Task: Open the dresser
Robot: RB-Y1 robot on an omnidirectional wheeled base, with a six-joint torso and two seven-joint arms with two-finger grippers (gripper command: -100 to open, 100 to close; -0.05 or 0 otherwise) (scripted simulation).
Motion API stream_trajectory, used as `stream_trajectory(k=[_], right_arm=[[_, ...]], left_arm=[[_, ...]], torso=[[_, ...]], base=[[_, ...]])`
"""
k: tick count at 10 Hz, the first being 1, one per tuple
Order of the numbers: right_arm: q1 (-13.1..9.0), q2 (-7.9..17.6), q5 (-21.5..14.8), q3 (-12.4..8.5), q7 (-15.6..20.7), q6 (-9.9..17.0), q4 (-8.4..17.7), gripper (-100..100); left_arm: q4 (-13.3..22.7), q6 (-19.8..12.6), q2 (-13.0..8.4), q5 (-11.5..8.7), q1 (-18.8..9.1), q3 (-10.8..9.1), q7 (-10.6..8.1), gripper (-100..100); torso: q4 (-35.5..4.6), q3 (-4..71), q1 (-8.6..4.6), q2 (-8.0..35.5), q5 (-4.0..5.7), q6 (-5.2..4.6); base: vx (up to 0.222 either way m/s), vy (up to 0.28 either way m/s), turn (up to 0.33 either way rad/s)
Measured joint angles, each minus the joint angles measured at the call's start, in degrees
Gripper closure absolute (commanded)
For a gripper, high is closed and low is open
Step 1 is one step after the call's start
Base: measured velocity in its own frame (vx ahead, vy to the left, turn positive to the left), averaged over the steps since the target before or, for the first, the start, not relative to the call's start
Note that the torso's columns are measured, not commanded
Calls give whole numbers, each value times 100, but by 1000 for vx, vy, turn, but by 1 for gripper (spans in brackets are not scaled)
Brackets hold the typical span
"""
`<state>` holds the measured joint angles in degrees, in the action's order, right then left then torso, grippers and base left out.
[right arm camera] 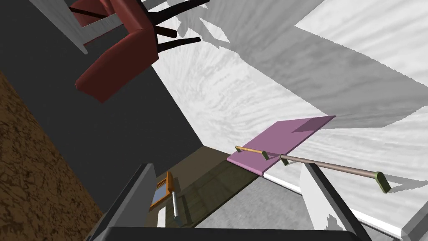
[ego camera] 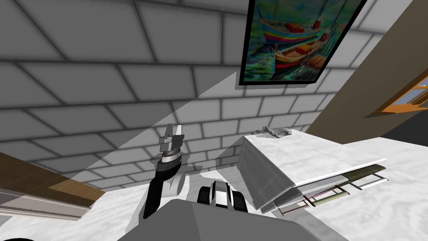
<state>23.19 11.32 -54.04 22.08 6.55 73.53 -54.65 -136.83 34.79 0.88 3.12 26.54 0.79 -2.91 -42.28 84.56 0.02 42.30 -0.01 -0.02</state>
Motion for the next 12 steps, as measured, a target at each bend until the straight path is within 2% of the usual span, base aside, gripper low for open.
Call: stream_trajectory(k=[3,4,5,6,8,9,12], right_arm=[[-197,14,-282,106,85,400,357,-100],[-337,-13,-443,171,87,555,626,-100],[-412,-16,-513,196,85,672,761,-100],[-362,25,-610,240,225,880,604,-100],[-521,47,-746,283,270,1083,871,-100],[-660,34,-871,331,239,1217,1149,-100],[-748,111,-1110,426,372,1593,1262,-100]], left_arm=[[0,0,0,0,0,0,0,0],[0,0,0,0,0,0,0,0],[0,0,0,0,1,0,0,0],[0,0,0,0,0,0,0,0],[0,0,0,0,0,0,0,0],[0,0,0,0,0,0,0,0],[0,0,0,0,0,0,0,0]], torso=[[0,2,-3,-5,1,4],[2,5,-10,-10,3,4],[2,3,-5,-4,2,-1],[-1,-1,-1,2,0,3],[-2,-3,1,3,0,3],[0,2,-4,-4,1,4],[0,2,-3,-5,1,3]], base=[[55,-39,169],[61,-51,69],[51,-45,118],[35,-34,76],[41,-39,147],[34,-33,85],[43,-36,127]])
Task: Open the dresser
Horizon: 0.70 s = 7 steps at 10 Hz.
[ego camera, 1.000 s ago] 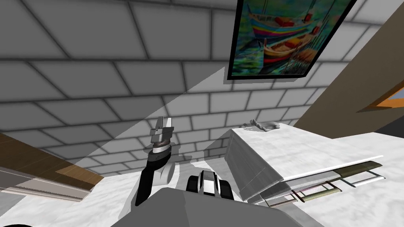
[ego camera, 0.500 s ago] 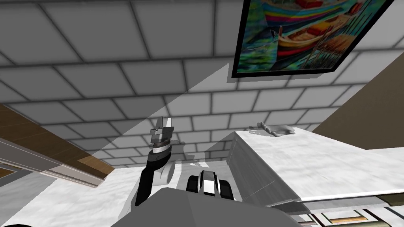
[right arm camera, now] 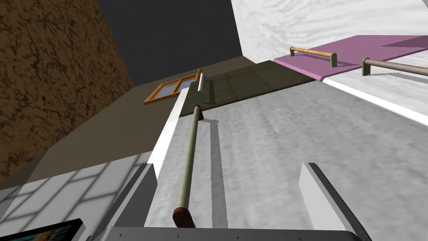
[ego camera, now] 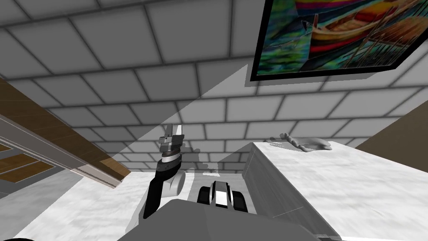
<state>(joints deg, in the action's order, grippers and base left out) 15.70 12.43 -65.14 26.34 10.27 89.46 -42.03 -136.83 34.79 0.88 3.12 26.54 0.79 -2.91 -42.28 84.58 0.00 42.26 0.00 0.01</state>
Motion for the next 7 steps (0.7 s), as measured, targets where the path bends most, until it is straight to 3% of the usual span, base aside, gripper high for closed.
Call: stream_trajectory(k=[2,4,5,6,7], right_arm=[[-63,73,-135,50,89,218,77,-100],[-261,45,-268,101,49,386,431,-100],[-269,46,-279,106,58,419,440,-100],[-188,146,-246,98,172,375,196,-100],[-272,161,-209,79,188,286,294,-100]], left_arm=[[0,0,0,0,0,0,0,0],[0,0,0,0,0,0,0,0],[0,0,0,0,0,0,0,0],[0,0,1,0,0,0,0,0],[0,0,1,0,-1,1,0,0]], torso=[[-1,-4,2,8,0,-2],[-1,-3,4,4,-1,0],[-1,-3,4,6,-1,-3],[-7,-6,-12,9,-20,1],[-9,-7,-40,5,-27,3]], base=[[20,-26,54],[20,-17,75],[-14,7,4],[-40,15,11],[-27,16,13]])
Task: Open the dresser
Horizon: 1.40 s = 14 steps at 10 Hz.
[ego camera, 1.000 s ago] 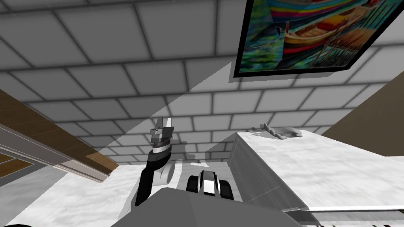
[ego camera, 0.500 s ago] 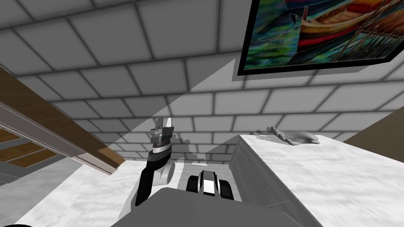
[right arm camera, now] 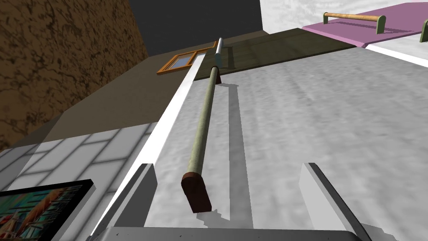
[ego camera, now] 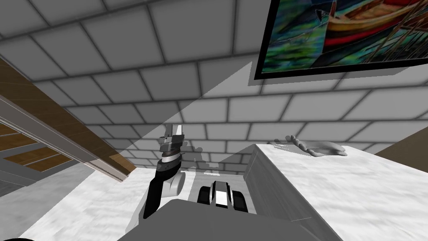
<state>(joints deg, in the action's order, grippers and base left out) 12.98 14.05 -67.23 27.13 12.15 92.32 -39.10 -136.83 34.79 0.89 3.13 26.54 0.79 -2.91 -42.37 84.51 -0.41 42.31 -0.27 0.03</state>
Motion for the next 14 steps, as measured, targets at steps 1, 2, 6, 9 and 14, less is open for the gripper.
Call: stream_trajectory(k=[1,2,6,9,14], right_arm=[[-4,45,25,-13,28,-67,-45,-100],[-2,46,26,-11,41,-78,-60,100],[47,138,-25,-13,40,50,-135,100],[142,303,5,-13,113,-87,-341,100],[176,409,8,-5,28,-192,-262,-100]], left_arm=[[0,0,0,0,0,0,0,0],[0,0,-1,0,1,-1,0,0],[1,0,0,0,-1,0,0,0],[1,-1,0,0,-2,0,0,0],[1,0,-1,0,0,-1,0,0]], torso=[[1,9,-16,-8,-9,-4],[8,13,1,-14,12,-5],[5,-42,-46,37,94,-11],[13,-21,-37,0,91,-6],[12,0,0,-16,58,-4]], base=[[-10,14,4],[23,-14,-20],[-106,25,-18],[-175,18,-28],[-123,20,-26]])
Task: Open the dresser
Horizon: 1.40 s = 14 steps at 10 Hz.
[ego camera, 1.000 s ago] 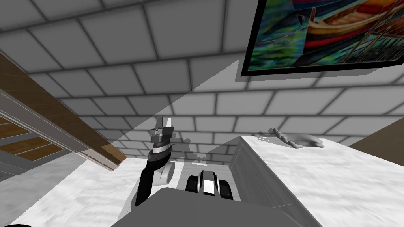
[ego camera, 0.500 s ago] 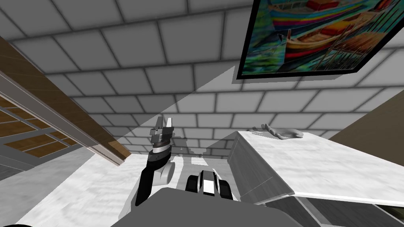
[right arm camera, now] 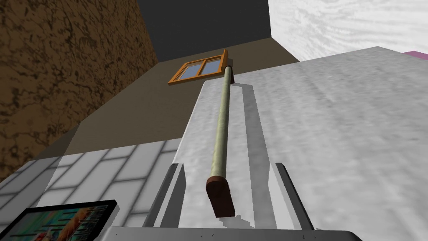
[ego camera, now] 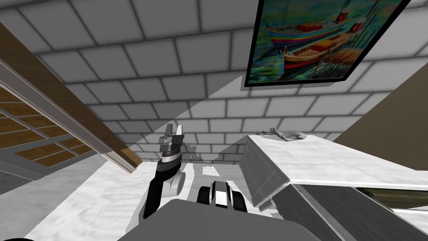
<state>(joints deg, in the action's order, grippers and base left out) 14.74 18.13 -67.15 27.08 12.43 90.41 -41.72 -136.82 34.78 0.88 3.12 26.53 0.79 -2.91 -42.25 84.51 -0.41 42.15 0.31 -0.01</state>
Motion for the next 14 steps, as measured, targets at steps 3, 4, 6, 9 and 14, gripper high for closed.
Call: stream_trajectory(k=[3,4,6,9,14], right_arm=[[139,368,114,-114,349,-115,-556,-100],[105,517,172,-175,427,-227,-605,-100],[153,839,279,-286,577,-434,-833,-100],[246,1198,400,-409,851,-600,-1258,-100],[364,1552,546,-538,1123,-823,-1654,0]], left_arm=[[-1,1,1,0,1,1,0,0],[-1,1,1,0,1,1,0,0],[-1,1,1,0,0,1,0,0],[-1,1,1,0,1,1,0,0],[-1,1,0,0,1,0,0,0]], torso=[[0,21,61,-9,-40,8],[-5,6,58,14,-37,3],[-9,-5,45,29,-32,1],[-2,9,42,9,-30,1],[-6,11,65,16,-48,2]], base=[[13,100,-24],[-19,134,-33],[-31,112,-24],[-26,95,-27],[-6,30,-10]])
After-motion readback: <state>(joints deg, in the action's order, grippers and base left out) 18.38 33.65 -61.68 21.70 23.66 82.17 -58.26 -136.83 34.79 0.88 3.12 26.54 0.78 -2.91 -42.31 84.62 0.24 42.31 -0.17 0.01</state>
